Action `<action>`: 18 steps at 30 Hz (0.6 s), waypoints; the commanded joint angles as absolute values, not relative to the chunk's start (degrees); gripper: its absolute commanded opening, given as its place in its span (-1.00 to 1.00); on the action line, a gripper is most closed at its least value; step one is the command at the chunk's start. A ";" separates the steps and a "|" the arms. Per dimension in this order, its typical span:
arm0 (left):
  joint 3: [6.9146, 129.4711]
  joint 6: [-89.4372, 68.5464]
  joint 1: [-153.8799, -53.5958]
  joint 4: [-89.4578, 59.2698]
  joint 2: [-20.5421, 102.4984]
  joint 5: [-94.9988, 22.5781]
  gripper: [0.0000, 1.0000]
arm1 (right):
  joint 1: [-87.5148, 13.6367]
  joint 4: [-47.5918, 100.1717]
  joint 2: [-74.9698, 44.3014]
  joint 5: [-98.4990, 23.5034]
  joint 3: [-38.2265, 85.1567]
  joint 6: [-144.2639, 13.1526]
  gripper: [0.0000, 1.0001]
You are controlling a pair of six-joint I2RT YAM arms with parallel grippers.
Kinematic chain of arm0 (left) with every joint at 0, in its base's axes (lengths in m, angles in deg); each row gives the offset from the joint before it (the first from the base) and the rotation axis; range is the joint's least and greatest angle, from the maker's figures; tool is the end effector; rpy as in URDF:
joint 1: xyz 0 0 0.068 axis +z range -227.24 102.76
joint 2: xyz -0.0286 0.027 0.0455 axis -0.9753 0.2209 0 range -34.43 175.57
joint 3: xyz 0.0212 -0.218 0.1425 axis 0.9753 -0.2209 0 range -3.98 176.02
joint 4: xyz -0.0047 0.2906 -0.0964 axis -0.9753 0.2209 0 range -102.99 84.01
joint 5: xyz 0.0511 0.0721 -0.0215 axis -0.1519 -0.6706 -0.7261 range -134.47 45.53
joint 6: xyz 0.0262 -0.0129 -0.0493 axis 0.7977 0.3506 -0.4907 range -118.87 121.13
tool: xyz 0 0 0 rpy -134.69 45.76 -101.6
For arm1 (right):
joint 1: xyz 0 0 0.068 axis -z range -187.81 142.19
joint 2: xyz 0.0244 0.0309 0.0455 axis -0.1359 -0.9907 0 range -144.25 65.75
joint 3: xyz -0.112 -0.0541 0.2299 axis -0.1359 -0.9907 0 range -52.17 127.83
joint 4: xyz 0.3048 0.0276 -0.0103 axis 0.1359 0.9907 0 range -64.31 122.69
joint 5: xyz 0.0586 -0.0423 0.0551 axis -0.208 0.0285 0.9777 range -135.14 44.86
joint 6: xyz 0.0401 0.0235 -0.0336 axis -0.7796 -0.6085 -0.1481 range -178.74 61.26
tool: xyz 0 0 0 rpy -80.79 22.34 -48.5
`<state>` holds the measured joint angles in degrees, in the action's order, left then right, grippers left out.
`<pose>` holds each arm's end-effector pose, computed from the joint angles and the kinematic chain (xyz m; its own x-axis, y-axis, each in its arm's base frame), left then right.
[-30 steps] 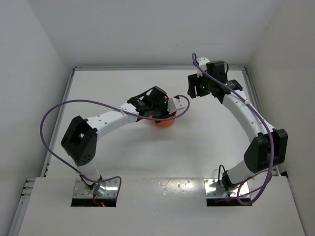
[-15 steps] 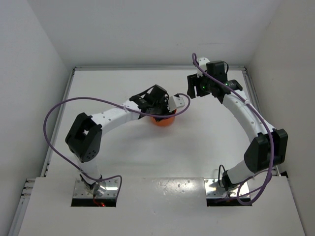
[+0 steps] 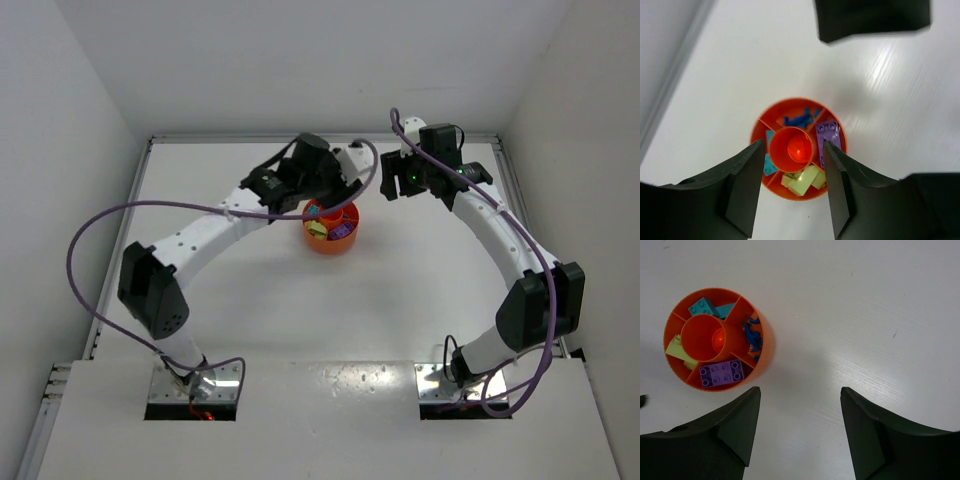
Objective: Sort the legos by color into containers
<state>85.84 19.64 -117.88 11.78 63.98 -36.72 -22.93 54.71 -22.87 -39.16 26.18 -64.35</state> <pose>0.3380 -0.2975 0.3158 -0.1637 0.5550 -0.8156 0.8255 0.5297 0.1948 0.3857 0.1085 0.3001 -0.6413 -0.0726 -0.7639 -0.2759 0.9507 0.1413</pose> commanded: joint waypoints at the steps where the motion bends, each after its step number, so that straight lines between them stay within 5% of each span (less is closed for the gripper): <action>1: 90.42 13.10 -114.86 13.28 56.28 -34.11 0.10 | -22.67 53.82 -20.92 -39.08 26.77 -64.45 0.33; 8: 73.22 4.93 -107.22 15.39 45.65 -34.20 0.31 | -22.67 52.59 -19.07 -38.55 20.96 -63.75 0.33; 9: 68.06 2.56 -103.82 15.40 44.34 -33.14 0.83 | -22.67 54.24 -19.07 -39.24 20.09 -63.75 0.33; 10: 65.57 1.76 -102.13 15.40 43.10 -32.00 0.99 | -22.14 54.26 -19.68 -39.86 19.38 -63.14 0.33; 14: 55.01 -0.88 -96.24 11.28 36.86 -32.60 0.99 | -21.44 53.03 -17.84 -39.87 13.06 -63.14 0.35; 18: 50.61 -0.18 -91.57 10.56 33.78 -34.80 0.99 | -20.12 53.11 -18.27 -41.00 9.62 -63.14 0.68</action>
<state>50.66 1.76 -93.38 14.12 38.39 -34.41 -21.16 54.58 -19.57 -39.69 10.20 -63.52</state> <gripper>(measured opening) 0.995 0.826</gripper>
